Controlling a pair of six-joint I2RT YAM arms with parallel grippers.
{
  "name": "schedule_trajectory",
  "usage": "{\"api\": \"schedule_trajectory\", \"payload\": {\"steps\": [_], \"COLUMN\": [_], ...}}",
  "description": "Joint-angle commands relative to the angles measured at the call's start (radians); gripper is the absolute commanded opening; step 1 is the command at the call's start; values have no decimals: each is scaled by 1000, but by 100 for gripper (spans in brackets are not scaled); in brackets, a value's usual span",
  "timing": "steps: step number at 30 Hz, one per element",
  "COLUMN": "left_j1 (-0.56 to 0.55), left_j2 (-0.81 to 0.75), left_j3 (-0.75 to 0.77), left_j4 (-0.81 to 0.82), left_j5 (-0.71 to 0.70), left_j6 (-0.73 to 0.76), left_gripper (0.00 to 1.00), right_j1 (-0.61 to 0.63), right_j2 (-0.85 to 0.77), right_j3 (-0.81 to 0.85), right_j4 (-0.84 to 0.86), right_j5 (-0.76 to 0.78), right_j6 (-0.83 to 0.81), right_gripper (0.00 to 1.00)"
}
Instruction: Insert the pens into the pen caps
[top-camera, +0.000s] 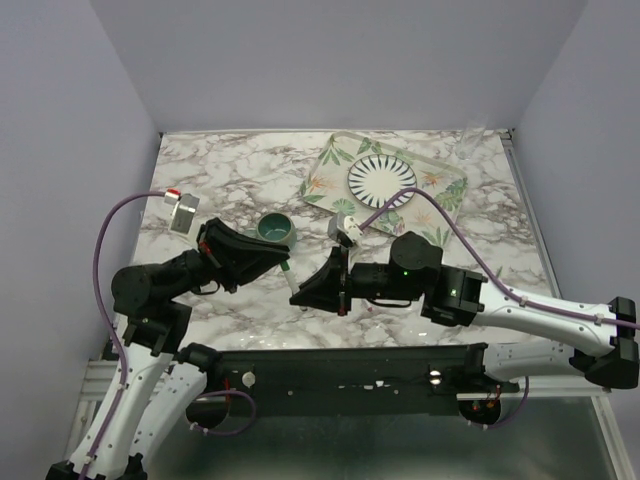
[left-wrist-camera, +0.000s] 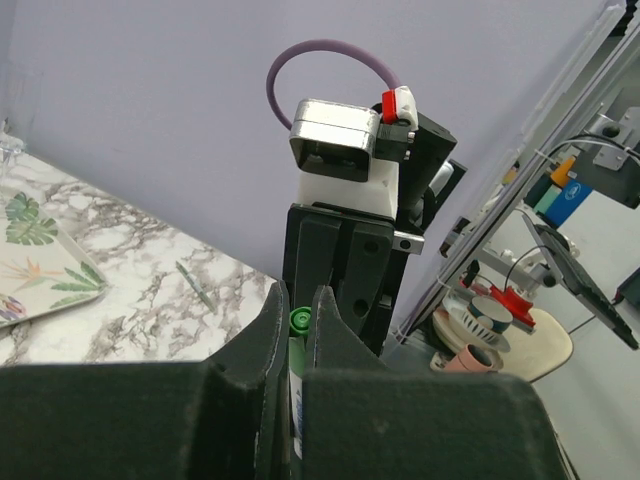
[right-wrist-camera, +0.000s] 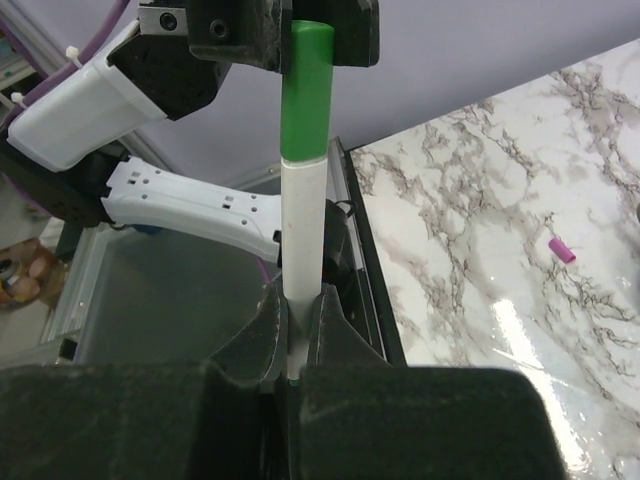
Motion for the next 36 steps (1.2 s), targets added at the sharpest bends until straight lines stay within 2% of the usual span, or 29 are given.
{"api": "schedule_trajectory", "payload": {"steps": [1, 5, 9, 19, 24, 29, 34, 36], "left_j1": [1, 1, -1, -11, -18, -18, -21, -25], "left_j2": [-3, 29, 22, 0, -3, -6, 8, 11], "left_j3": [-44, -20, -12, -98, -113, -64, -75, -93], "left_j4": [17, -22, -113, 73, 65, -113, -82, -17], "left_j5": [74, 100, 83, 76, 80, 91, 108, 116], "left_j6": [-47, -117, -59, -145, -139, -35, -71, -128], "left_gripper": [0, 0, 0, 0, 0, 0, 0, 0], "right_j1": [9, 9, 8, 4, 1, -15, -28, -32], "right_j2": [-3, -4, -18, 51, 86, 89, 80, 81], "right_j3": [87, 166, 194, 349, 441, 493, 536, 551], "right_j4": [50, -39, -19, 7, -12, -49, -42, -41], "right_j5": [58, 153, 161, 185, 214, 242, 274, 271], "right_j6": [-5, -57, -100, -78, -89, -140, -167, -173], "right_gripper": [1, 1, 1, 1, 1, 1, 1, 1]}}
